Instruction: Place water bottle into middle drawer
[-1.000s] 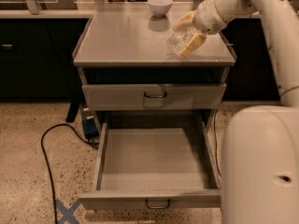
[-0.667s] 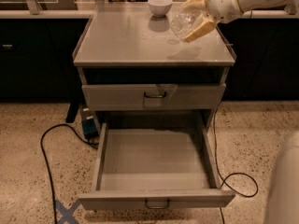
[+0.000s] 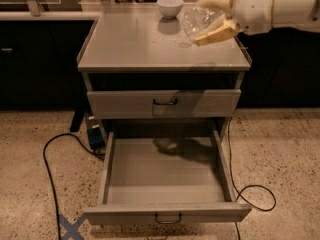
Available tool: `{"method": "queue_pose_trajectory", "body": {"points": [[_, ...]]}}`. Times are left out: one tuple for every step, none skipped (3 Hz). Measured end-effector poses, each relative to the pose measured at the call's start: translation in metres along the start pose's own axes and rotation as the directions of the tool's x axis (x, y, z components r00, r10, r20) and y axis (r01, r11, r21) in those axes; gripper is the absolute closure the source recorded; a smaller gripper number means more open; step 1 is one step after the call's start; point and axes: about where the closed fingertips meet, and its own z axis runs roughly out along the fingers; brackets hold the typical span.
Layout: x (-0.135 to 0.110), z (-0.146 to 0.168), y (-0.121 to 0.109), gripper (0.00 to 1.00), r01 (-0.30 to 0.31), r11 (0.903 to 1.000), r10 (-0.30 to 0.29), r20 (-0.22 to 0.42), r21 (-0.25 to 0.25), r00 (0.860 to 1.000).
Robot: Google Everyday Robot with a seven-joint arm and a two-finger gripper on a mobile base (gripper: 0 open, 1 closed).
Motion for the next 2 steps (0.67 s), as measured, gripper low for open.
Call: {"method": "queue_pose_trajectory", "body": {"points": [[-0.0086,0.0294,0.0356,1.0,-0.022,0.9973,0.025,0.037,-0.071,0.999],[-0.0087,0.0297,0.0358,1.0,-0.022,0.9972,0.025,0.037,-0.071,0.999]]}}
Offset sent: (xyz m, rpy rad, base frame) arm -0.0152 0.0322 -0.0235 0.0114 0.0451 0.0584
